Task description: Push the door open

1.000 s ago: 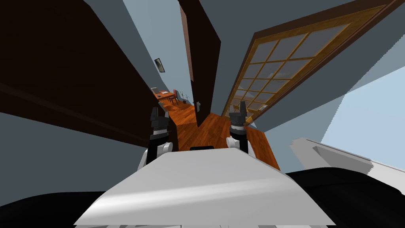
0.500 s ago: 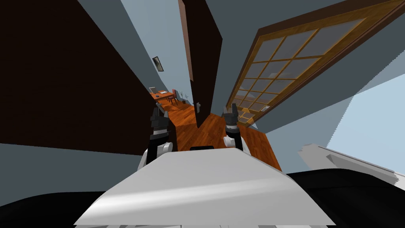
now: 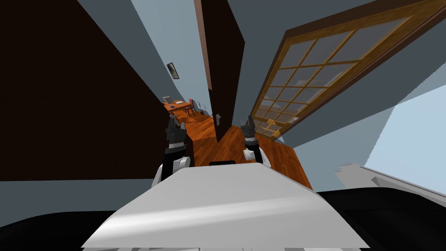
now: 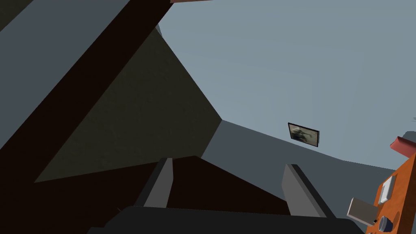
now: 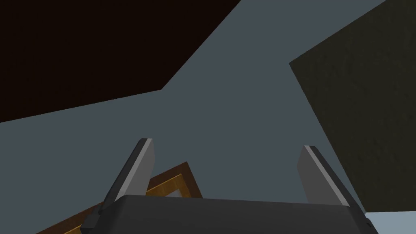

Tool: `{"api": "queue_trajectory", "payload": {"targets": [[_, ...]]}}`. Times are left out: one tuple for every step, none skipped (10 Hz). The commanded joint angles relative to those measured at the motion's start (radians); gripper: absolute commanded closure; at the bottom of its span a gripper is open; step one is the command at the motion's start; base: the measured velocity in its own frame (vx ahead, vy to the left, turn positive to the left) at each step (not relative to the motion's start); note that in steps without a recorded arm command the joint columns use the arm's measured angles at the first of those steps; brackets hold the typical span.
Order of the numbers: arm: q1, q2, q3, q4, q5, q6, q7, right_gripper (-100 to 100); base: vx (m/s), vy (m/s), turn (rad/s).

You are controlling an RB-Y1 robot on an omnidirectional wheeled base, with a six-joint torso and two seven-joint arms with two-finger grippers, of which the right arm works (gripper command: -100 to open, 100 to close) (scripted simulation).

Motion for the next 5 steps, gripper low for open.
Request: {"api": "queue_trajectory", "payload": {"targets": [[-0.016, -0.018, 0.025, 0.032, 0.002, -0.009, -0.021, -100, 0.097, 0.010, -0.012], [-0.029, -0.030, 0.038, 0.053, 0.003, -0.015, -0.034, -100, 0.089, 0.004, -0.014], [-0.042, -0.042, 0.052, 0.076, 0.003, -0.021, -0.047, -100, 0.097, 0.010, -0.018], [-0.042, -0.042, 0.052, 0.076, 0.003, -0.021, -0.047, -100, 0.062, 0.000, -0.005], [-0.057, -0.055, 0.067, 0.100, 0.004, -0.027, -0.061, -100, 0.047, -0.005, -0.009]]}}
